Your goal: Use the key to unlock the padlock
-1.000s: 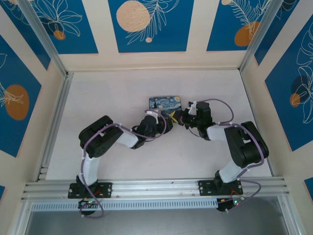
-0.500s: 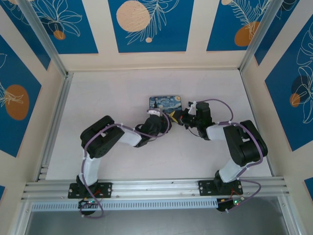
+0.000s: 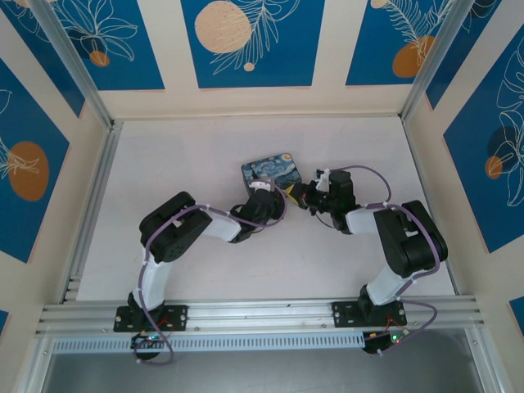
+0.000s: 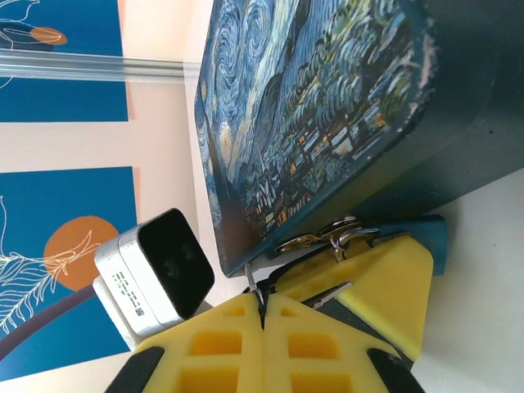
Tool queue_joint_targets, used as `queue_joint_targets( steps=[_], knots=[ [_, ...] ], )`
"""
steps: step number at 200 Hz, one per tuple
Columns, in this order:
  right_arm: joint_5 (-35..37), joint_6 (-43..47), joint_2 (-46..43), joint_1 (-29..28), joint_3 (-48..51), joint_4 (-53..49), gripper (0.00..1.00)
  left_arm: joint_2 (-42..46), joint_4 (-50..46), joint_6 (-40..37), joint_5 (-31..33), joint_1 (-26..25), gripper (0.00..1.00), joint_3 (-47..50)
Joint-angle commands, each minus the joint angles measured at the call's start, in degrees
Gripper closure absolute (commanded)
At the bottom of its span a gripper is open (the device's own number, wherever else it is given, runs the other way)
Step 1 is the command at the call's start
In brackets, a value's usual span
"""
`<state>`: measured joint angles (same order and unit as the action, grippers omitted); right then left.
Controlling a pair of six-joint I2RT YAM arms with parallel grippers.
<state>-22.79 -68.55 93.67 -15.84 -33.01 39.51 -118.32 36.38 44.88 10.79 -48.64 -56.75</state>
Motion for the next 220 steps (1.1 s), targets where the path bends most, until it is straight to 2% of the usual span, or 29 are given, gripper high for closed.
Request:
queue_joint_targets(
  steps=[1, 50, 97, 145, 188, 220],
  knots=[
    [-1.03, -0.86, -0.56, 0.9, -1.1, 1.2, 1.0, -1.38, -7.21, 0.19, -0.12, 0.58, 1.0, 1.07],
    [-1.95, -0.27, -8.12, 4.74, -1.11, -3.0, 1.0, 2.18, -6.18, 0.62, -3.5, 0.61, 1.0, 3.76],
    [-3.0, 2.22, -20.6, 6.61, 5.19, -9.56, 1.0, 6.0, -5.5, 3.89, -12.1, 0.92, 1.0, 5.35],
    [-7.52, 2.48, -31.23, 6.09, 15.75, -10.07, 1.0, 9.45, -2.62, 11.65, -21.77, 2.79, 1.0, 7.36],
    [-7.48, 1.45, -38.35, 4.79, 22.92, -11.61, 1.0, 10.81, 4.86, 19.58, -26.58, 4.6, 1.0, 11.98],
    [-7.27, -0.82, -39.1, 3.92, 24.93, -10.02, 1.0, 11.61, 7.63, 23.28, -28.98, 5.22, 1.0, 12.67]
  ],
)
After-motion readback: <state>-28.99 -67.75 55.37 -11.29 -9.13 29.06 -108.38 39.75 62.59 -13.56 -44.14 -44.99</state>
